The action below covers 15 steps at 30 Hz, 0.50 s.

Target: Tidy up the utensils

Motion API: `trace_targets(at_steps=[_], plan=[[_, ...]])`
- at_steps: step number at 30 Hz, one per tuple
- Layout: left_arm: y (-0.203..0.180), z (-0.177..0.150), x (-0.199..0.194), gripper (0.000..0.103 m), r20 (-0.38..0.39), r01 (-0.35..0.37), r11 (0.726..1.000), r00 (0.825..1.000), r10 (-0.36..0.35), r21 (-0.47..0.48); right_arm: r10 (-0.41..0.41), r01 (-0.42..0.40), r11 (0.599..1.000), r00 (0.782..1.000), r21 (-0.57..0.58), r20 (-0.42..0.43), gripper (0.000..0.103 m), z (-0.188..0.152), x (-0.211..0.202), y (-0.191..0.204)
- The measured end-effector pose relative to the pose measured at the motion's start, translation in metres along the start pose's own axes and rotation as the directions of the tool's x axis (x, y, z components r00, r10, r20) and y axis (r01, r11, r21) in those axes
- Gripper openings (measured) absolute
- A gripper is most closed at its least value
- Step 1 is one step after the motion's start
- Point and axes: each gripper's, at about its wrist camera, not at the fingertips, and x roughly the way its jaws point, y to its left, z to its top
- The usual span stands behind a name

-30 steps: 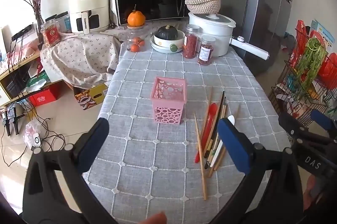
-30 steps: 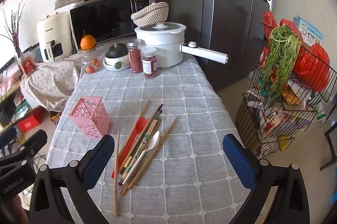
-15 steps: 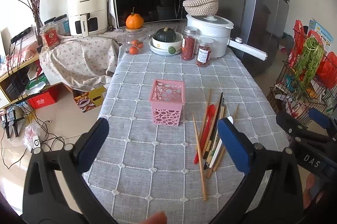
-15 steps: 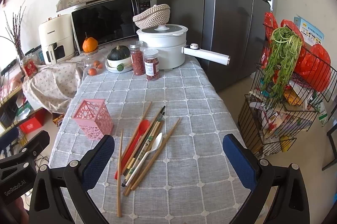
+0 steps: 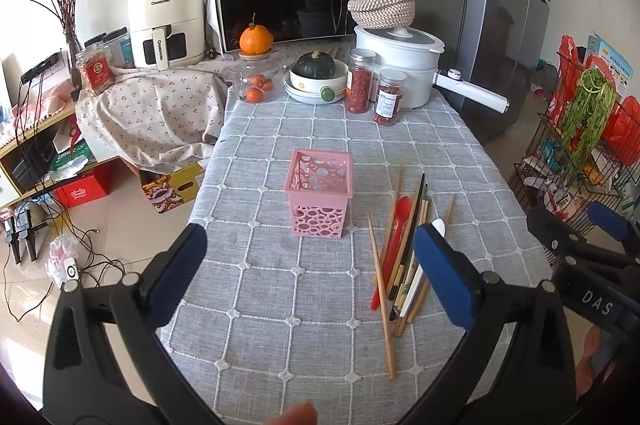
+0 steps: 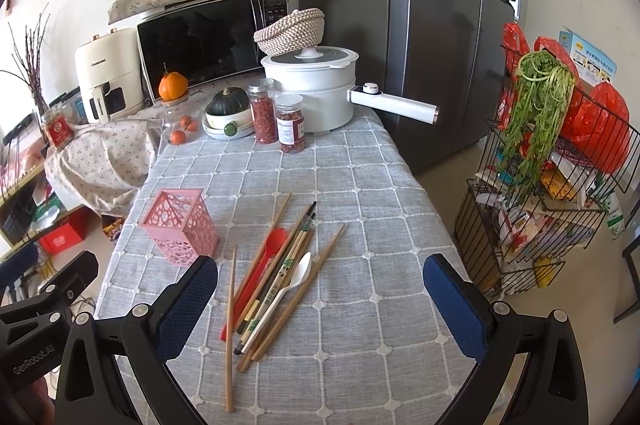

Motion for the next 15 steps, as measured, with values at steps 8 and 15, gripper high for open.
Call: trace_targets(at_steps=[8, 15], plan=[[0.0007, 0.0007, -0.0001, 0.103, -0.002, -0.005, 1.000, 1.000, 0.005, 0.004, 0.003, -0.003, 1.000, 1.000, 0.002, 0.004, 0.103, -0.0003, -0.0020, 0.0018], [0.0041, 0.0024, -0.0022, 0.103, 0.003, -0.004, 1.000, 1.000, 0.004, 0.005, 0.003, -0.003, 1.000, 1.000, 0.010, 0.006, 0.103, 0.0022, -0.0024, -0.0008]])
